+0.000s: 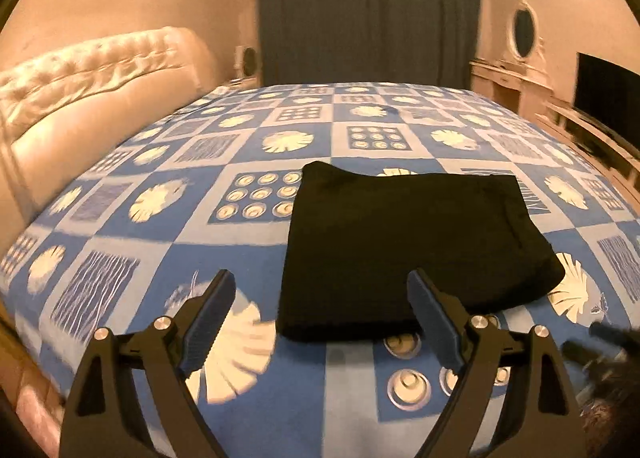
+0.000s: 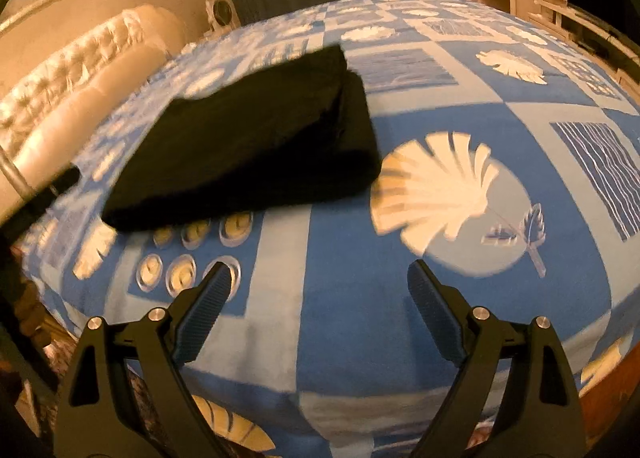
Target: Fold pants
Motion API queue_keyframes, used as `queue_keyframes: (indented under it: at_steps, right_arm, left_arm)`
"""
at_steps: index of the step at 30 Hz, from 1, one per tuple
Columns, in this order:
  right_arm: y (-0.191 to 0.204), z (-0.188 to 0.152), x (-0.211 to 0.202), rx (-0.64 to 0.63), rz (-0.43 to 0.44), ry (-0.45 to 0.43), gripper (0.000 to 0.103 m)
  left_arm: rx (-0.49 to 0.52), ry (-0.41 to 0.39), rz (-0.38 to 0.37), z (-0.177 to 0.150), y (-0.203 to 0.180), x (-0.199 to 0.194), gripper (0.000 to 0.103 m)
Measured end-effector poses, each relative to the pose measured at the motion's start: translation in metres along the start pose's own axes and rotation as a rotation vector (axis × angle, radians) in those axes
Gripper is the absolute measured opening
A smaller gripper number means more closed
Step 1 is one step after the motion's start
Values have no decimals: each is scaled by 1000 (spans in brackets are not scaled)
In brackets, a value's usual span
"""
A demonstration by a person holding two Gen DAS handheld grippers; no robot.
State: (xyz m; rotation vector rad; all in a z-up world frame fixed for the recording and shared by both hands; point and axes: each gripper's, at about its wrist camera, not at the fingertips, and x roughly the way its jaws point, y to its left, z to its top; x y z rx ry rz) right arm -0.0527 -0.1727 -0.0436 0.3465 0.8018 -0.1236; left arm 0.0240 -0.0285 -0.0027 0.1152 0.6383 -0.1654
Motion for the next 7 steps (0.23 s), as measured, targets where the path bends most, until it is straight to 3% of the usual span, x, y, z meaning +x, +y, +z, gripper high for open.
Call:
queue_keyframes:
  at_steps: [3, 4, 5, 7]
  right_arm:
    - [-32, 42, -4, -14, -83, -58, 90]
    - [-47, 57, -4, -4, -102, -88, 90]
    - [-65, 72, -2, 10, -121, -116, 98]
    - [-116, 109, 14, 60, -171, -130, 100]
  left_arm:
    - [-52, 23, -20, 18, 46, 31, 86]
    - [-113, 25, 1, 29, 76, 48, 86]
    - [-158, 32, 30, 36, 99, 63, 86]
    - [-234, 28, 137, 53, 156, 103, 86]
